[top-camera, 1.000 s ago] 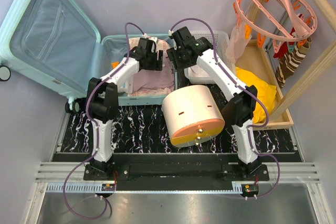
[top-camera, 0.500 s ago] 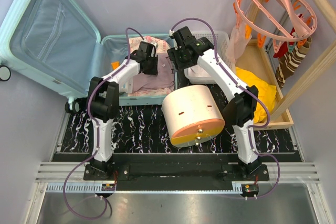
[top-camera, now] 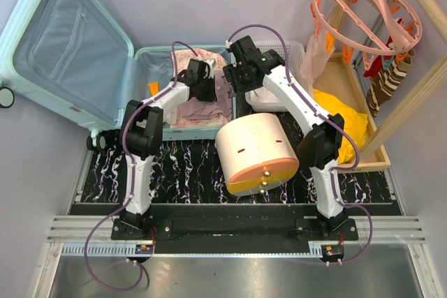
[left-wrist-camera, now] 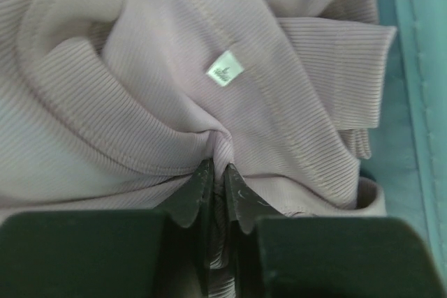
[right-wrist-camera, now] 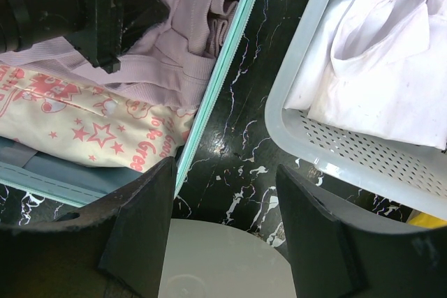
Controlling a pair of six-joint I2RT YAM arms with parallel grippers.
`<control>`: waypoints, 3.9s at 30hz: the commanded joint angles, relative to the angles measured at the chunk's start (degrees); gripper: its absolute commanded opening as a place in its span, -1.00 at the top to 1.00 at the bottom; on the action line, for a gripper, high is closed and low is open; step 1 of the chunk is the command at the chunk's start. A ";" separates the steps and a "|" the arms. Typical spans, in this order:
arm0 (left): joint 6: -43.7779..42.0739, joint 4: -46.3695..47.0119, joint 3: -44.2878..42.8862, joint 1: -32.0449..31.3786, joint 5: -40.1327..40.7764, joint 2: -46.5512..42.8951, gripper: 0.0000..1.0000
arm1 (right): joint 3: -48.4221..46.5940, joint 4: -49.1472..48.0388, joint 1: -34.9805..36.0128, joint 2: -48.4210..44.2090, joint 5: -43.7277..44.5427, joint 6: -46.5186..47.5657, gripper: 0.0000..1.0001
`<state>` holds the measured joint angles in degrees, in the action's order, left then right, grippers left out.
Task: Open, take out, and arrange the luggage
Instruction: Pick up the clothes from the luggage.
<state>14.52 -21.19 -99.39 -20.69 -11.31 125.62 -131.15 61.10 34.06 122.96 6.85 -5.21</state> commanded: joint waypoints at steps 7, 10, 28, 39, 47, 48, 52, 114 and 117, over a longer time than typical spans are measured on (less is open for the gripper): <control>0.94 2.65 -3.87 -0.06 -5.48 -3.18 -0.33 | -0.59 -1.25 -0.31 -3.25 0.53 0.47 -0.38; 3.04 2.65 -5.19 2.13 -5.03 -6.95 -0.72 | -1.30 -1.25 -0.31 -2.99 1.58 0.99 -0.40; 11.40 4.40 9.92 19.10 -7.84 -18.75 -0.57 | -8.06 -2.65 -0.58 0.88 0.88 0.82 -0.43; 13.95 8.88 10.01 22.18 -18.30 -10.41 -0.13 | -8.24 -2.65 -0.75 1.41 1.23 0.91 -0.43; 13.07 7.92 9.83 22.62 -16.29 -7.94 -0.13 | -7.89 -2.57 -0.75 1.23 1.23 0.73 -0.44; 13.07 8.18 9.83 22.62 -16.63 -7.68 -0.13 | -7.80 -2.48 -0.75 1.23 1.15 0.82 -0.44; 13.16 9.15 9.75 22.62 -18.48 -6.27 -0.11 | -7.89 -2.57 -0.75 1.32 1.06 0.64 -0.44; 19.93 21.89 8.16 25.44 -30.35 -16.02 1.00 | -17.91 -0.81 -0.93 13.10 -5.35 -3.13 -0.53; 20.98 22.24 8.25 24.21 -29.39 -16.98 1.00 | -18.35 -0.98 -1.98 13.36 -9.48 -4.36 -0.54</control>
<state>34.24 -2.00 -88.09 5.17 -39.38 113.58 -146.67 61.01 33.41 138.74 1.08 -7.84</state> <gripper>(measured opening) 0.031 0.767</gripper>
